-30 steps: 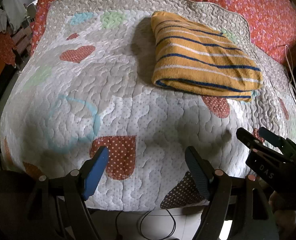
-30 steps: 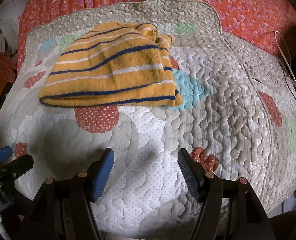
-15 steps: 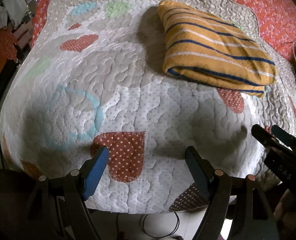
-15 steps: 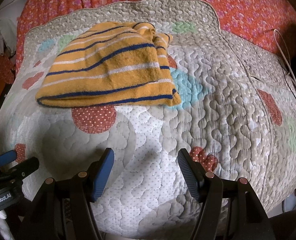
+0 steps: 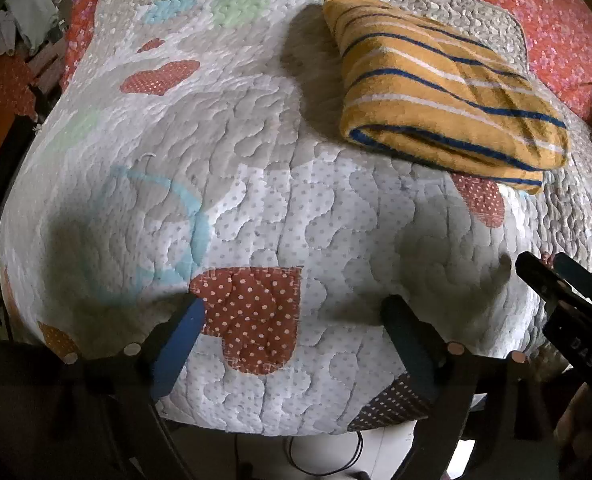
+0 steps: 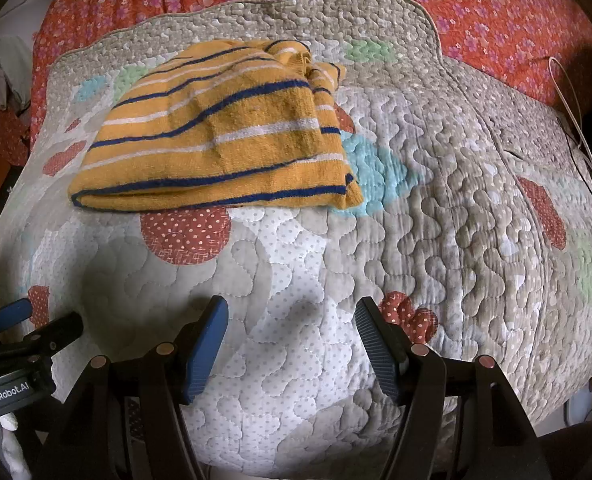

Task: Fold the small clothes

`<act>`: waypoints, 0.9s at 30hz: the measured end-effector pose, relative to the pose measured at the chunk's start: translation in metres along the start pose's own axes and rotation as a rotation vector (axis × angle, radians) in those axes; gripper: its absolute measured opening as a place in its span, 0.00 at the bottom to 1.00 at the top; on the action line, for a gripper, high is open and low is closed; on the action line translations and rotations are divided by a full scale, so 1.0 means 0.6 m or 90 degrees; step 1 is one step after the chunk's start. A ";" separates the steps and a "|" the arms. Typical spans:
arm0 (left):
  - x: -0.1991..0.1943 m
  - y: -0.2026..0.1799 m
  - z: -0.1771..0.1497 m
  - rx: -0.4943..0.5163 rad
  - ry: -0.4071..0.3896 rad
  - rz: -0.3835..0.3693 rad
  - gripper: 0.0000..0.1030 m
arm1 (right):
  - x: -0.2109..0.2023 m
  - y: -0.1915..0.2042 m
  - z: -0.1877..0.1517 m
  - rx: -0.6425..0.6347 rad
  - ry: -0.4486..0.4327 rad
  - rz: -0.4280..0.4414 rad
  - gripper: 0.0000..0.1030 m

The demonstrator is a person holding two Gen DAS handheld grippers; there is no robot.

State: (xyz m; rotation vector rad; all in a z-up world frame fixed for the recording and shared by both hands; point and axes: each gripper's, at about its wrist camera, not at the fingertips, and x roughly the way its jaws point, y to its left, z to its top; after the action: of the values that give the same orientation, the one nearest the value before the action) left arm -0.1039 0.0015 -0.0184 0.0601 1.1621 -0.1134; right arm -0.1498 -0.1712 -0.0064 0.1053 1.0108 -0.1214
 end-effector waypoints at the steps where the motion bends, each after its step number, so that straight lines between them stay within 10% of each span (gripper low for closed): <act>1: 0.002 0.001 0.001 0.000 0.000 0.003 0.91 | 0.000 0.000 -0.001 0.000 0.000 0.000 0.68; 17: 0.032 0.021 0.035 -0.031 0.078 -0.025 1.00 | -0.018 0.001 0.007 -0.006 -0.039 0.000 0.68; 27: -0.083 0.005 0.040 0.015 -0.061 0.035 1.00 | -0.059 -0.007 0.016 0.020 -0.096 0.019 0.69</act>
State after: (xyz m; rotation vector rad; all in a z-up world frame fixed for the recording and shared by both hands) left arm -0.1013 0.0046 0.0367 0.1057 1.0626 -0.0800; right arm -0.1606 -0.1750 0.0286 0.1372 0.8561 -0.1165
